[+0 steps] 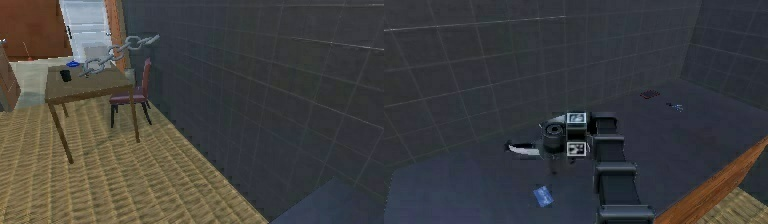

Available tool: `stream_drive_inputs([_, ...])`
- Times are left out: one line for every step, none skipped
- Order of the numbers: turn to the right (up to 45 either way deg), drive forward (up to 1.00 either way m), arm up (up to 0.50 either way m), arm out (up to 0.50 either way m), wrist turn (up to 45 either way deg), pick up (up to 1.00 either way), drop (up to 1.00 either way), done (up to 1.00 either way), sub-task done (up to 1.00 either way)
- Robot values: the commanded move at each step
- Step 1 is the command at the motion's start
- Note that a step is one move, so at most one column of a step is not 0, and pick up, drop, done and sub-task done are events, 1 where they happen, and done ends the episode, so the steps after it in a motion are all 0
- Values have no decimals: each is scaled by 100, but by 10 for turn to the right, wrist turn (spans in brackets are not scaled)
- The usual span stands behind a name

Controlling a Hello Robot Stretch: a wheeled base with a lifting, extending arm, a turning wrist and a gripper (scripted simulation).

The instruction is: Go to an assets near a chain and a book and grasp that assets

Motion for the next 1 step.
stream_drive_inputs([0,0,-30,0,0,0,0,0,0])
